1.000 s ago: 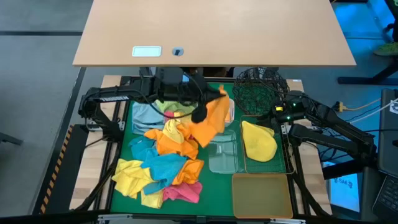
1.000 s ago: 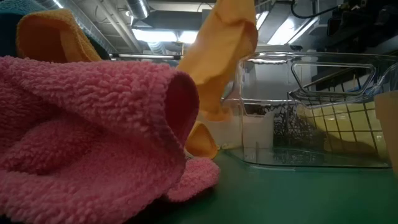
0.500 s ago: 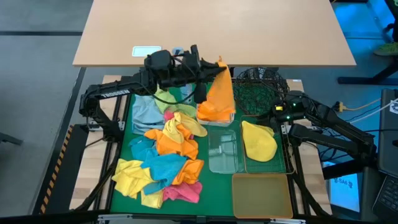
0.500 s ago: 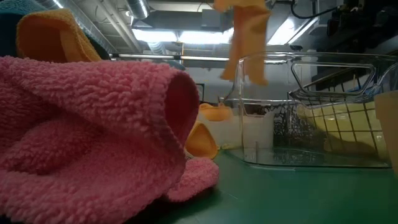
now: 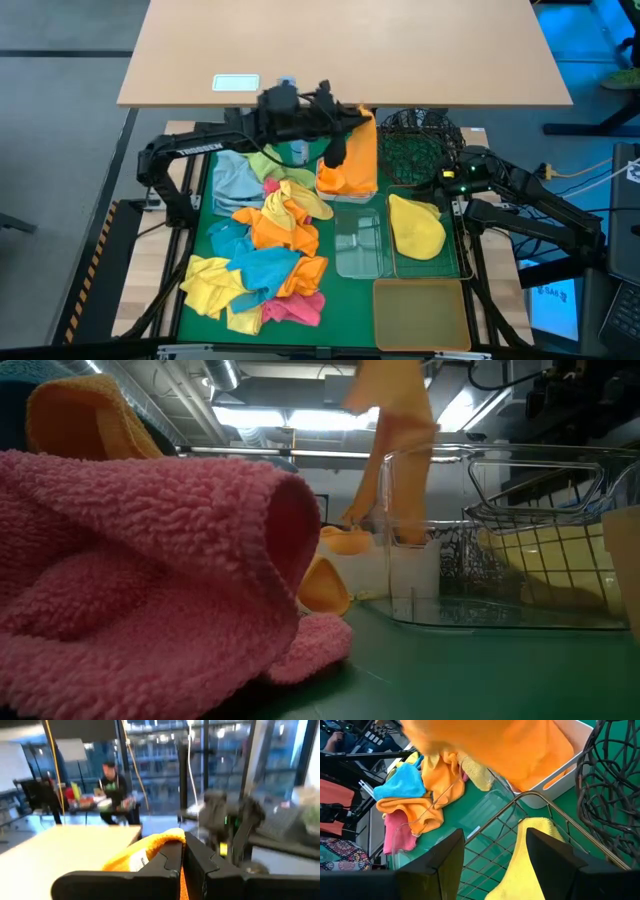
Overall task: Sort microfiber towel by color & place in baskets
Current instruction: Put the orange towel into the white bin
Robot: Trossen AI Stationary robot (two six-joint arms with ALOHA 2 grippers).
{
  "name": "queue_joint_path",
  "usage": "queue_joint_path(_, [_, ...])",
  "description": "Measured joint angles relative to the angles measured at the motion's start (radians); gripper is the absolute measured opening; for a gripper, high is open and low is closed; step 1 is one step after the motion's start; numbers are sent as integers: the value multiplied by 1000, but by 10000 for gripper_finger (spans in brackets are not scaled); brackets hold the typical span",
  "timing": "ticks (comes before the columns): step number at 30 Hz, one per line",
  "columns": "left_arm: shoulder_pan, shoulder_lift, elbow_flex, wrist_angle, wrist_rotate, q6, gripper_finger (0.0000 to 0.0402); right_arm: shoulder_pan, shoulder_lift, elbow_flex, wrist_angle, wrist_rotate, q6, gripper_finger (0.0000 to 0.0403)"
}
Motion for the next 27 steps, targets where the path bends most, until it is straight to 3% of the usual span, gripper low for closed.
queue_joint_path(20, [11, 154, 0, -576, -32, 45, 0, 0, 0, 0, -7, 0, -25, 211])
queue_joint_path(27, [11, 227, 0, -787, -121, 45, 0, 0, 0, 0, -7, 0, -26, 211])
